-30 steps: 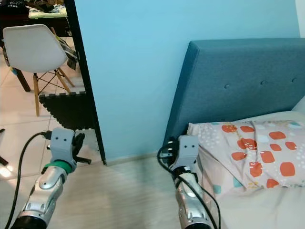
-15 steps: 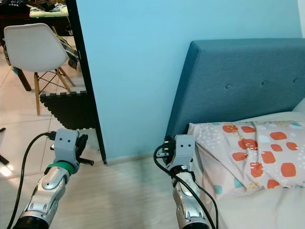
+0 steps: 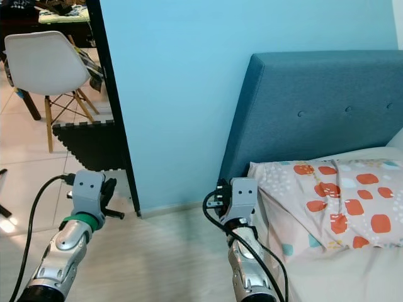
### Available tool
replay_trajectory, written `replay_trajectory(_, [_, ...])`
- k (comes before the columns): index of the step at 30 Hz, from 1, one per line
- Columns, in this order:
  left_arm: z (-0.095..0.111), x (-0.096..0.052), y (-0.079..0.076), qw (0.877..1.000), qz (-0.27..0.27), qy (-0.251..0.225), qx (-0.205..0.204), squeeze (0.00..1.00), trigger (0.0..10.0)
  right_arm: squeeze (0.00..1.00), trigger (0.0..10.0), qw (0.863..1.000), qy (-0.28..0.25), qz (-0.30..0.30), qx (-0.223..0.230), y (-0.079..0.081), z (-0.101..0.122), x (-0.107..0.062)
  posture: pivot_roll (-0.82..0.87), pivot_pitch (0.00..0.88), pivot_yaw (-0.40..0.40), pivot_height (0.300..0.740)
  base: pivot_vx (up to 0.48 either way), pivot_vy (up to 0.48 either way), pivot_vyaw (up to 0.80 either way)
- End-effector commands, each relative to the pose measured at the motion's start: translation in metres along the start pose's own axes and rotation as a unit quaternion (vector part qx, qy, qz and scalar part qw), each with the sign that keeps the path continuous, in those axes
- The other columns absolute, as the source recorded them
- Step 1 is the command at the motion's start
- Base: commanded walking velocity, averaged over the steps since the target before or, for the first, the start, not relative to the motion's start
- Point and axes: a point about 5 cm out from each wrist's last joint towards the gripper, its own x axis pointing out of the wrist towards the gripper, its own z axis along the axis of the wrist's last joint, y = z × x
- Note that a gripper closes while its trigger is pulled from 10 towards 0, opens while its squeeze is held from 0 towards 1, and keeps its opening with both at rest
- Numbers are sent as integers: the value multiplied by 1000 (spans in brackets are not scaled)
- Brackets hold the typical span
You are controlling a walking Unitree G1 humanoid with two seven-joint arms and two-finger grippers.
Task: Clean up the room
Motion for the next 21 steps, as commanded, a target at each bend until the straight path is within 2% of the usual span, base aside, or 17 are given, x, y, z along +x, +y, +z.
replay_trajectory(1, [-6,-4,-1,1000,1,12,-4,0,10000,0,10000,1000,11,-3,1,-1,-5,-2,3,0,14,740,-435,0,0])
replay_trajectory(21, [-6,-4,0,1000,0,12,-3,0,10000,0,10000,1000,11,-1,0,-1,-5,-2,1,0,16,740,-426,0,0])
